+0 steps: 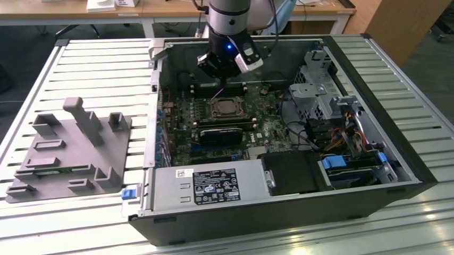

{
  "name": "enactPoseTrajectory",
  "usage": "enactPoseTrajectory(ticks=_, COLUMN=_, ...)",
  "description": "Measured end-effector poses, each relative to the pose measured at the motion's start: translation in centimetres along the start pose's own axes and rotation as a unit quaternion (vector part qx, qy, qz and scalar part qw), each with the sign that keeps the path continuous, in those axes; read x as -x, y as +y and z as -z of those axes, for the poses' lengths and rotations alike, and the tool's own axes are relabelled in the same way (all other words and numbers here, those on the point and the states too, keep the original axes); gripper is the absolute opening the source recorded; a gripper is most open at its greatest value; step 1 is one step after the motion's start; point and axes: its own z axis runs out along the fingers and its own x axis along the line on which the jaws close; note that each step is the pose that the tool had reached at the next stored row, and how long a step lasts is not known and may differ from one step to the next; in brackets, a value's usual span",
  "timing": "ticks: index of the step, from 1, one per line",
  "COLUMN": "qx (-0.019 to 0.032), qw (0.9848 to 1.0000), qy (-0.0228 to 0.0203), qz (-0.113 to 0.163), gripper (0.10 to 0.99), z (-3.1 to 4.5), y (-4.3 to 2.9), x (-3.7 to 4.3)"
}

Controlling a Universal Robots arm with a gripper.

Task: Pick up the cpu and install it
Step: 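Install the first cpu locking lever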

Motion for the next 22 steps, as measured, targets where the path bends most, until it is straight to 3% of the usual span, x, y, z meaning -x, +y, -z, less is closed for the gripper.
enactPoseTrajectory(ticks=12, qx=0.0000, qw=1.0000, qy=0.0000, qz=0.000, gripper=0.106, z=-1.27, y=-0.12, x=1.74)
enactPoseTrajectory(ticks=22, qx=0.0000, qw=1.0000, qy=0.0000, qz=0.000, gripper=0.106, z=-2.37, y=-0.23, x=2.20)
